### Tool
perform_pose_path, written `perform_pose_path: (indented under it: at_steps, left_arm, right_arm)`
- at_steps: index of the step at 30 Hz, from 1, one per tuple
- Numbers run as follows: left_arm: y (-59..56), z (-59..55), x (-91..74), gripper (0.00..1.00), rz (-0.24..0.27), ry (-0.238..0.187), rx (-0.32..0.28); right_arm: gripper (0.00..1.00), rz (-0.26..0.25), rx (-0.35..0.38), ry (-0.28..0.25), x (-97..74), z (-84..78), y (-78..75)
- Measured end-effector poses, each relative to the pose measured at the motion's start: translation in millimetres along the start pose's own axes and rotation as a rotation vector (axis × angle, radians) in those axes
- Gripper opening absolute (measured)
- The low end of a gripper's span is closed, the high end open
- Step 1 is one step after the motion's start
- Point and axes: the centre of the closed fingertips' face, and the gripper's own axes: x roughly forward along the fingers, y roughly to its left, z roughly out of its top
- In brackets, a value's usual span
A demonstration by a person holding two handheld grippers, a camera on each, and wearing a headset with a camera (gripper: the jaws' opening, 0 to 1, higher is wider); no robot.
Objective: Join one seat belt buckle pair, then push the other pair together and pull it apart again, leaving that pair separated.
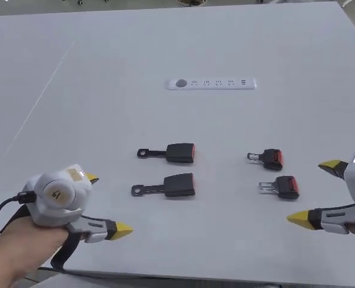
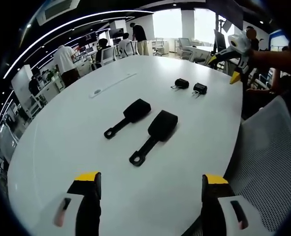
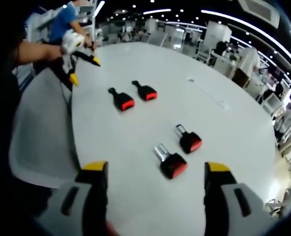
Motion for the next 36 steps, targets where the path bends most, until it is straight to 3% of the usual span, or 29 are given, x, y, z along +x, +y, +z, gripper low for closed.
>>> perform_pose_path:
  at_steps: [4,7,12,17,21,27,32,36]
  left_arm:
    - [0.7,7.7,5.4,0.83,-0.014,0.004,0.019]
    - [7.8,14.6,11.8,0.85,0.003,0.017,0.057]
    - [4.0,26.2,20.8,0.81,-0.037,0.024,0.128]
    - [-9.8,36.9,36.0,0.71,-0.106,0.029,0.220]
    - [-17.8,36.3,49.8,0.67,-0.147,0.053,0.281]
    - [-15.1,40.5,66.1,0.62,-0.163,0.045,0.309]
    - [-8.7,40.2,83.5,0.62,-0.175,0.066,0.306]
    - [-10.0,44.9,93.7,0.60,-0.202,0.066,0.317]
  right_arm:
    - [0.79,0.021,-0.049,0.031,3.7,-3.1,-0.7]
    - [0.77,0.028,-0.080,0.039,6.3,-3.9,-3.4]
    - [0.70,0.050,-0.149,0.052,10.8,-5.0,-7.4]
    - [0.66,0.082,-0.182,0.077,16.8,-8.9,-10.0]
    - [0.62,0.106,-0.206,0.100,22.0,-12.2,-14.2]
    - [0.62,0.104,-0.233,0.113,30.6,-13.0,-23.3]
    - [0.59,0.131,-0.247,0.138,37.6,-18.0,-23.6]
    - [0.58,0.147,-0.259,0.151,42.4,-20.4,-24.6]
